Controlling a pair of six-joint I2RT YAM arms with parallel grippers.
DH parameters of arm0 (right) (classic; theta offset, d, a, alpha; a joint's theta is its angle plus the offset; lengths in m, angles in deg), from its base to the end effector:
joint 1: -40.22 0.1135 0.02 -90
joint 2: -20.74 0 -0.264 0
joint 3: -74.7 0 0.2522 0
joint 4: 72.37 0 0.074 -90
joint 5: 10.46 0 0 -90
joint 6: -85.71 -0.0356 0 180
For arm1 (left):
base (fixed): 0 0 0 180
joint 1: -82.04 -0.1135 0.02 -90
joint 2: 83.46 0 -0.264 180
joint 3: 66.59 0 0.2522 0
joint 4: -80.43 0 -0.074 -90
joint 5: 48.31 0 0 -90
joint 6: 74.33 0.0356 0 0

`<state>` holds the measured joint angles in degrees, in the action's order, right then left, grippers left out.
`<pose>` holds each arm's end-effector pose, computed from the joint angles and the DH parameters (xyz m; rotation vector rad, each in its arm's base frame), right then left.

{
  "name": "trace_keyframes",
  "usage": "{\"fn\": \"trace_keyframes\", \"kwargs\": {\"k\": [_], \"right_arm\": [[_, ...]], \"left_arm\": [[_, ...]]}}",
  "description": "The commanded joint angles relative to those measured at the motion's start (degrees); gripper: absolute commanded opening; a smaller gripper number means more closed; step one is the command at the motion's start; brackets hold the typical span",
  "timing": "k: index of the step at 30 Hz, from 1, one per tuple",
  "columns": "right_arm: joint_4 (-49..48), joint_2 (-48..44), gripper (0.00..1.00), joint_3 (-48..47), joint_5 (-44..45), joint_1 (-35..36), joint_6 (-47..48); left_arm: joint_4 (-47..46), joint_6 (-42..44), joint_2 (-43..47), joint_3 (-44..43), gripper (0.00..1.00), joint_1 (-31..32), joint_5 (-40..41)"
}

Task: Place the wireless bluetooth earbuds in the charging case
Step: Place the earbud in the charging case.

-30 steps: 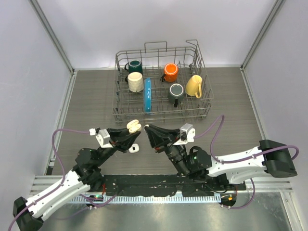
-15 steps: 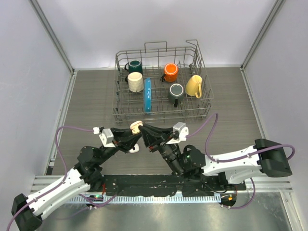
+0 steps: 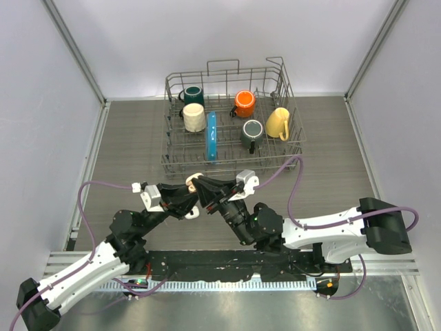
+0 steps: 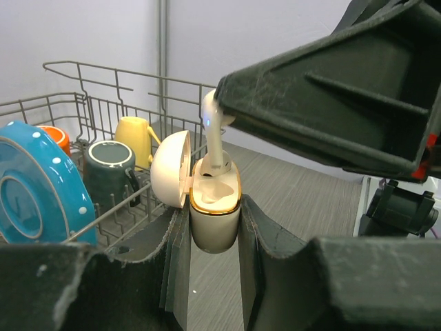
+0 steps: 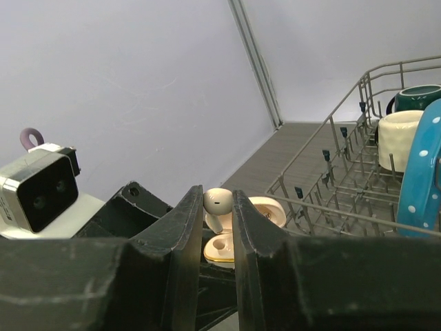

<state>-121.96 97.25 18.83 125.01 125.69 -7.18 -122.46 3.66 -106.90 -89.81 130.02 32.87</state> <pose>0.0475 0.2781 0.3292 -0.1310 1.2702 0.9175 0.0835 -0.1008 0.2596 0.5163 1.1281 -1.0074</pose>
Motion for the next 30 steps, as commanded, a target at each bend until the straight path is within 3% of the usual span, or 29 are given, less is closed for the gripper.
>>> {"fn": "trace_keyframes", "kwargs": {"k": [1, 30], "right_arm": [[-0.7, 0.5, 0.01, -2.3, -1.2, -0.1, -1.9], [3.2, 1.4, 0.01, -1.2, -0.9, -0.1, -5.4]], "left_arm": [[-3.7, -0.1, 0.2, -2.3, 0.0, 0.2, -0.1], [-4.4, -0.2, 1.6, -1.6, 0.0, 0.2, 1.1]]}}
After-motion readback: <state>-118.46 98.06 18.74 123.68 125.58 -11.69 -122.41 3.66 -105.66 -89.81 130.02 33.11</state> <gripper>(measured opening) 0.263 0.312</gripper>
